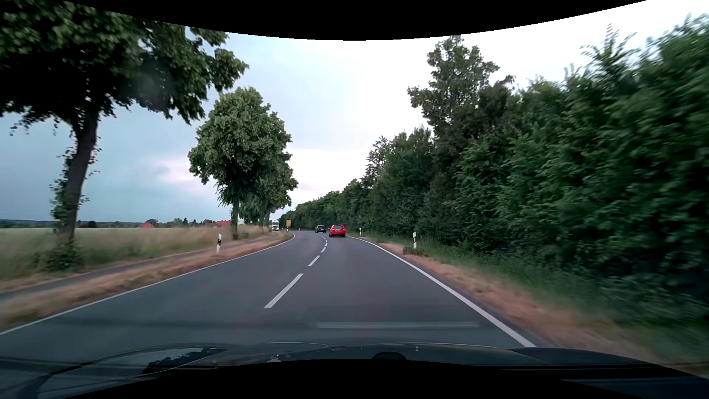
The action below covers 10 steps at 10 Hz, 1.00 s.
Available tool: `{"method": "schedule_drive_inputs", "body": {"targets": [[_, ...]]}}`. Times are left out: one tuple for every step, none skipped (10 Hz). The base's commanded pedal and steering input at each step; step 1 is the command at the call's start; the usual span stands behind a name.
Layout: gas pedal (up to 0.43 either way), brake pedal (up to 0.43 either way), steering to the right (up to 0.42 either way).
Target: Follow the waypoints while adhering to traffic rules and regulations
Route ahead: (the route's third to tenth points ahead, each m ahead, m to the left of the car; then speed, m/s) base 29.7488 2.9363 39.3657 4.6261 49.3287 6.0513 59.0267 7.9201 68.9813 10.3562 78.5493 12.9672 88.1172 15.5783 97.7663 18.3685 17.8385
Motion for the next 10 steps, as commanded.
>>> {"method": "schedule_drive_inputs", "body": {"targets": [[0.228,0.000,-0.021],[0.228,0.000,-0.021],[0.228,0.000,-0.021],[0.228,0.000,-0.021],[0.220,0.000,-0.021],[0.220,0.000,-0.022],[0.220,0.000,-0.022],[0.220,0.000,-0.021],[0.209,0.000,-0.022],[0.138,0.000,-0.021]]}}
